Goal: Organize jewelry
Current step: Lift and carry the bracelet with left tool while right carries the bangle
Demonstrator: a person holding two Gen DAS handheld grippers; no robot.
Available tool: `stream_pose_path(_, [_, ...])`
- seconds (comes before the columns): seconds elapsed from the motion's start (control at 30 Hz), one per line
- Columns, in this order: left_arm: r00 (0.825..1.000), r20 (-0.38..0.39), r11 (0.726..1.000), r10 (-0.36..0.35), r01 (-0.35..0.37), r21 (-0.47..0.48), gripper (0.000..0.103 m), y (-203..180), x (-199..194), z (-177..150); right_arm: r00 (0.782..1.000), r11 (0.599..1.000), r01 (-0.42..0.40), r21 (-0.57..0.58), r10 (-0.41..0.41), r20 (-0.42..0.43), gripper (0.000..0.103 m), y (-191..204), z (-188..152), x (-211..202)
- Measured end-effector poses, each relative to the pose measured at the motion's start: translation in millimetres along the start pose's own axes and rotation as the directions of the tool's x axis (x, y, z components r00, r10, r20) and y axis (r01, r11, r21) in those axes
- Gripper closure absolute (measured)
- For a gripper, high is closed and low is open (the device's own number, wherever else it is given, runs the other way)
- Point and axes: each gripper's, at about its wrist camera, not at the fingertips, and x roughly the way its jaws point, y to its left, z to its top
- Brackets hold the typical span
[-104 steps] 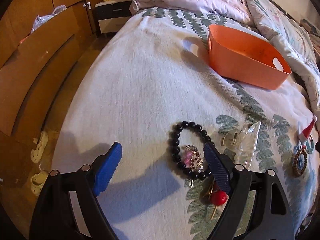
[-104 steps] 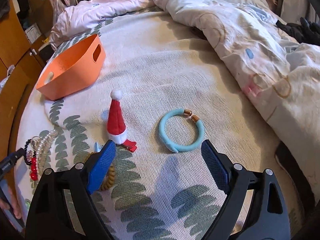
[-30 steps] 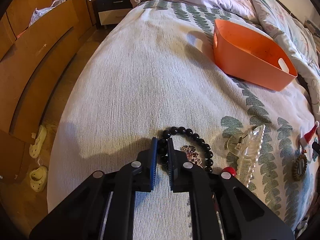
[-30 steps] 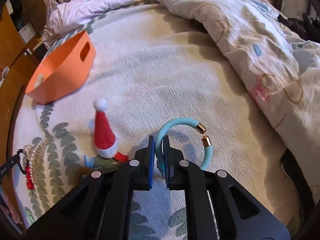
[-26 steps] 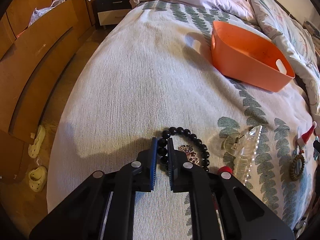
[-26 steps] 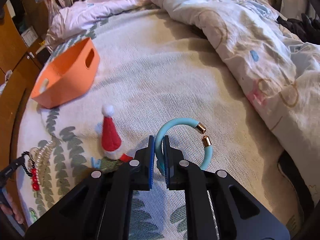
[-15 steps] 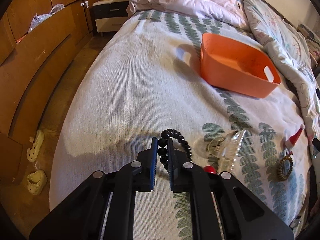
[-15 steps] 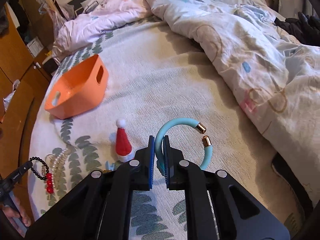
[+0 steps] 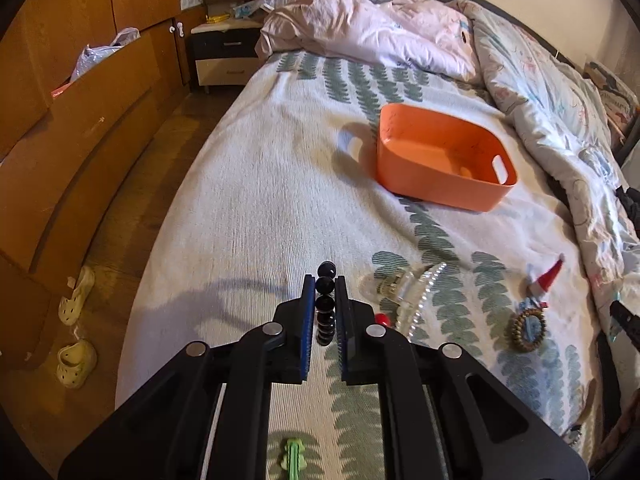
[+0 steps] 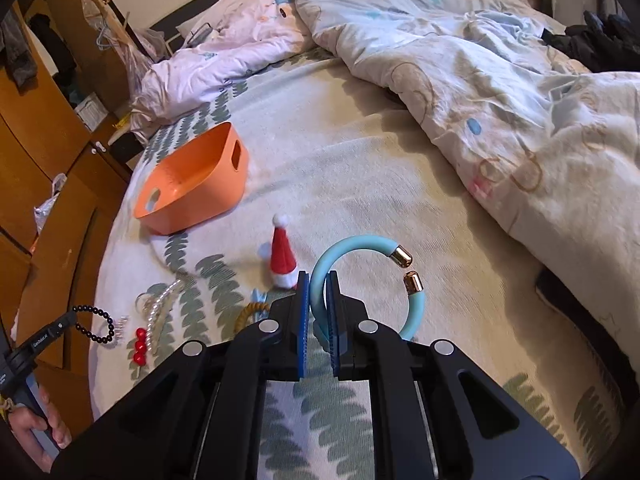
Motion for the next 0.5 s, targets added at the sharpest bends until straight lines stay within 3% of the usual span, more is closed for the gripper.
stream_pose_path(0.5, [0.999,0.044,0.999,0.008,-0.009,0.031,0.093,-9,-62,-39,0.995,0.997,-0.077,0.01,0.076,0.065,0.093,-17,-58,-85])
